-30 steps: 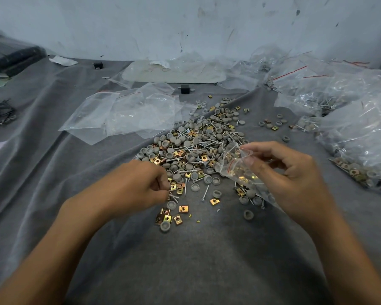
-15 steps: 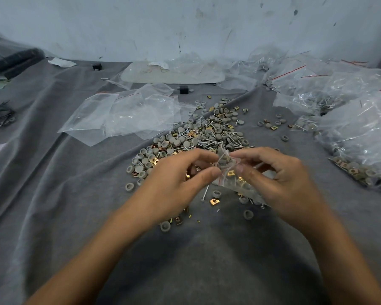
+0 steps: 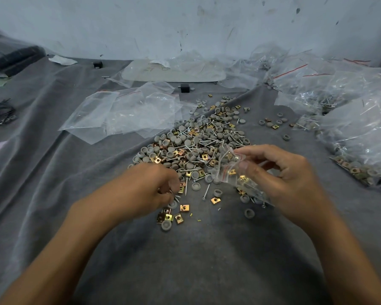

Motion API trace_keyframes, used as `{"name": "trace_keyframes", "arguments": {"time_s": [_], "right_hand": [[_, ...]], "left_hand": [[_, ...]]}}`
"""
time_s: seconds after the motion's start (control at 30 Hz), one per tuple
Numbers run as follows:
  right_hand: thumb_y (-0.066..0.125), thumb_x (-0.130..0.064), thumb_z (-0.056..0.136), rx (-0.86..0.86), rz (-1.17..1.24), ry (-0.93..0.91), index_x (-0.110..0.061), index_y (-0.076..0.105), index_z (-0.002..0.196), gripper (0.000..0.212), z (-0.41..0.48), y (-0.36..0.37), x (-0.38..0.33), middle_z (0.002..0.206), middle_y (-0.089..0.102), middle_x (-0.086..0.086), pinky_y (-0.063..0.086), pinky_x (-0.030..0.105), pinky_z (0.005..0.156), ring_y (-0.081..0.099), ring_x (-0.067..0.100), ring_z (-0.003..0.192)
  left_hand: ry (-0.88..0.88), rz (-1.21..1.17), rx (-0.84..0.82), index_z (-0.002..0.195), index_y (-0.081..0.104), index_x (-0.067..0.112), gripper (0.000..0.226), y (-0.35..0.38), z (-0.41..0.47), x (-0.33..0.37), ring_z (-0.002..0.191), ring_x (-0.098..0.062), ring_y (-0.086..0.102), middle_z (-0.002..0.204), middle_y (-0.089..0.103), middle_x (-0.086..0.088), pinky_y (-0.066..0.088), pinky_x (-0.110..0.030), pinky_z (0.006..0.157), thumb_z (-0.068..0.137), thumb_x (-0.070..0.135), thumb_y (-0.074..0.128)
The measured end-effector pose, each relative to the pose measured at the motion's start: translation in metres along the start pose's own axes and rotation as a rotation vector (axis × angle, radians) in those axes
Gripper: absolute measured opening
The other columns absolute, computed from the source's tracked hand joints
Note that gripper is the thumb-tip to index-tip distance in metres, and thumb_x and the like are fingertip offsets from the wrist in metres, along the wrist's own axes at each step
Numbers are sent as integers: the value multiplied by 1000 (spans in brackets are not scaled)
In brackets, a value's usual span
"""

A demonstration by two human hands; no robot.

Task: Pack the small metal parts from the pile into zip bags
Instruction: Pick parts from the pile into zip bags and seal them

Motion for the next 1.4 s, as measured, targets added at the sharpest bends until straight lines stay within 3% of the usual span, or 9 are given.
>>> {"name": "trace_keyframes", "arguments": {"time_s": [0.17,0.37,0.47,0.6,0.77,0.97,1.2,1.3,1.4], "right_hand": [[75,-15,89,10,16,0,-29,76,109,24,0,0,0,92,73,-9,51,21,79,67,9,87],[74,-15,90,10,6,-3,-28,76,110,24,1,-2,1,94,73,-8,51,21,79,67,9,89],[74,-16,90,6,2,-3,-29,76,111,24,1,-2,1,94,73,-9,52,23,80,67,10,90],[74,-17,90,11,0,-9,-32,75,110,25,0,-2,2,93,72,-11,51,22,78,66,9,89],[75,-18,90,14,5,-13,-34,75,109,25,0,-2,4,92,72,-12,52,22,79,67,10,90],[74,-20,90,13,1,-17,-35,75,110,25,1,-2,6,93,72,-13,52,23,79,67,11,92],[73,-19,90,11,2,-16,-32,76,110,24,1,-2,6,93,72,-14,50,18,78,66,9,90],[74,-19,90,14,6,-12,-32,76,110,24,0,-1,5,92,72,-14,50,20,78,66,8,89],[74,-16,90,2,18,-6,-33,76,108,25,0,1,4,93,71,-15,50,20,78,66,9,89]], "left_hand": [[11,83,59,107,69,33,16,5,0,2,87,-1,51,99,61,16,41,-23,76,97,26,59],[19,112,26,107,64,38,18,2,-4,1,97,-4,53,102,55,17,49,-30,87,92,29,65],[26,99,41,102,64,36,8,3,-4,2,94,-2,53,100,55,17,49,-27,85,93,35,65],[34,85,65,90,62,31,4,7,-1,3,83,1,51,92,56,15,39,-15,67,94,32,61],[35,0,131,83,56,26,9,4,3,2,78,-3,49,86,54,12,46,-29,73,91,28,58],[50,22,68,89,64,31,2,7,2,0,80,3,49,85,54,17,37,-18,66,92,31,64],[52,83,102,86,55,29,11,11,2,3,82,-4,47,89,52,12,42,-24,71,97,32,54],[86,-69,238,86,53,30,12,4,3,8,81,-4,49,87,53,14,41,-24,70,97,35,52],[143,-411,363,85,56,30,13,-5,5,17,66,-2,48,74,56,17,37,-17,59,96,34,55]]}}
Point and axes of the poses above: each hand's wrist, its own z-axis towards the middle knuckle, its own y-axis out of the palm, x = y × z, the point moved 3 cm from there along z, towards the middle knuckle
